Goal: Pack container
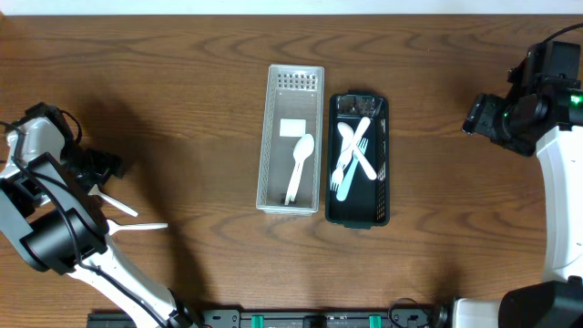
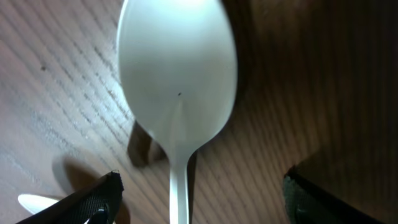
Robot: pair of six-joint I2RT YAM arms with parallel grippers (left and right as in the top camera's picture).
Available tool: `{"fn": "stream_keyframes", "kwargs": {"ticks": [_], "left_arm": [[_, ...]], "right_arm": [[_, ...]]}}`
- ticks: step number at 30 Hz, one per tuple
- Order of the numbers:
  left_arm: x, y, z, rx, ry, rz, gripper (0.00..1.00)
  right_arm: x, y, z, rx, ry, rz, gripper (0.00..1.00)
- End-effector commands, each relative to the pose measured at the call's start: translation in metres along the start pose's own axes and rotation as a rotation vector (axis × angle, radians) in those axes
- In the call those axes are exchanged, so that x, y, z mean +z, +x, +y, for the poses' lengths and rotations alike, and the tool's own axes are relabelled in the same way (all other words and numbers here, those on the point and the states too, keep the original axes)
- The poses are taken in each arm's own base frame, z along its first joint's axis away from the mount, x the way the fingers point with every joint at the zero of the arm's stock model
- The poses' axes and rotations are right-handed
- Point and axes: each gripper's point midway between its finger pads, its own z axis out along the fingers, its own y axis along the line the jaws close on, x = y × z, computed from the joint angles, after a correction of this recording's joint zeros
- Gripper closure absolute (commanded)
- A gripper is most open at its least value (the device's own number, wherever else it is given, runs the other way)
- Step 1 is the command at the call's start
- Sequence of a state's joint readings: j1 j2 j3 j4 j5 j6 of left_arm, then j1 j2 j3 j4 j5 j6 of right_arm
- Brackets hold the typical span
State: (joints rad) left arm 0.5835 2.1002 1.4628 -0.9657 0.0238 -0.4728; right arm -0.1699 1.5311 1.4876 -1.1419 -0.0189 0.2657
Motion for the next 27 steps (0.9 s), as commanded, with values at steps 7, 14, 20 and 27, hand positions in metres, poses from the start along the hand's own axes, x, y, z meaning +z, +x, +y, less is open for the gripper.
{"fn": "stream_keyframes", "kwargs": {"ticks": [7,14,20,27], "left_arm": [[0.036,0.016,0.010,0.028,-0.035,0.053,0.17],[0.043,0.023,0.014,0.028,-0.046,0.072,0.30],[0.043,0.026,0.016,0.029,-0.054,0.084,0.60],[0.043,0.029,0.018,0.029,-0.060,0.094,0.81]], "right_arm": [[-0.003,-0.001,-0.001,-0.010,0.003,-0.007,0.23],[-0.003,-0.001,-0.001,-0.010,0.003,-0.007,0.23],[-0.003,-0.001,-0.001,-0.010,0.003,-0.006,0.23],[-0.003,-0.001,-0.001,-0.010,0.002,-0.007,0.23]]}}
